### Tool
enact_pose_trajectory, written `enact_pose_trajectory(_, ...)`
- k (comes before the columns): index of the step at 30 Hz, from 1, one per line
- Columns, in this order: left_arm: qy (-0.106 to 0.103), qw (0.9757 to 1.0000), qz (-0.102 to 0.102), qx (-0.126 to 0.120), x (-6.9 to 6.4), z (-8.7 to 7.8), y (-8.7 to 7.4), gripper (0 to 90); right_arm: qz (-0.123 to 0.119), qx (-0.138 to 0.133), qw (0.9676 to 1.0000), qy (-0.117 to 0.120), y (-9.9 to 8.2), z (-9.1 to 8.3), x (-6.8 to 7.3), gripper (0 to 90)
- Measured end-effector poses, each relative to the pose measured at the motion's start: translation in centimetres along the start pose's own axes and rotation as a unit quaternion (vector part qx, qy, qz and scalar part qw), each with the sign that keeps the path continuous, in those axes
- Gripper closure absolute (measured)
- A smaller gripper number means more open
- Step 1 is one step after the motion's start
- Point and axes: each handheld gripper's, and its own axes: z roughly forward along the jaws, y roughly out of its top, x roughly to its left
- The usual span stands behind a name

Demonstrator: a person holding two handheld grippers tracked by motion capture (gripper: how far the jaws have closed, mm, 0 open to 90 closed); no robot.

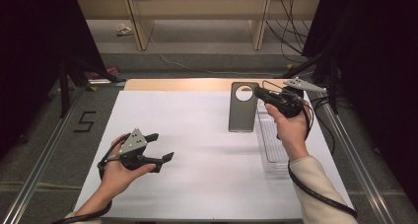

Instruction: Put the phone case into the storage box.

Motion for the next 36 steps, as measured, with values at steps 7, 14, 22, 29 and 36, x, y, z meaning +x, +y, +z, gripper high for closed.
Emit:
enact_pose_trajectory(7,0.002,1.0000,0.000,0.000,0.0,0.0,0.0,15.4,0.002,-0.003,1.0000,-0.005,0.1,-0.2,-0.3,85.1)
enact_pose_trajectory(14,0.006,1.0000,-0.003,-0.003,0.1,-0.1,0.0,14.7,0.003,-0.006,0.9999,-0.011,0.3,-0.5,-0.6,85.1)
enact_pose_trajectory(22,0.009,0.9999,-0.004,-0.004,0.1,-0.1,0.0,12.6,0.003,-0.008,0.9998,-0.017,0.3,-0.7,-0.9,85.1)
enact_pose_trajectory(29,0.011,0.9999,-0.005,-0.003,0.2,-0.1,0.0,10.5,0.002,-0.011,0.9997,-0.021,0.5,-0.9,-1.2,85.1)
enact_pose_trajectory(36,0.020,0.9998,-0.008,-0.006,0.3,-0.1,0.1,8.5,0.005,-0.015,0.9996,-0.025,0.6,-1.2,-1.5,85.1)
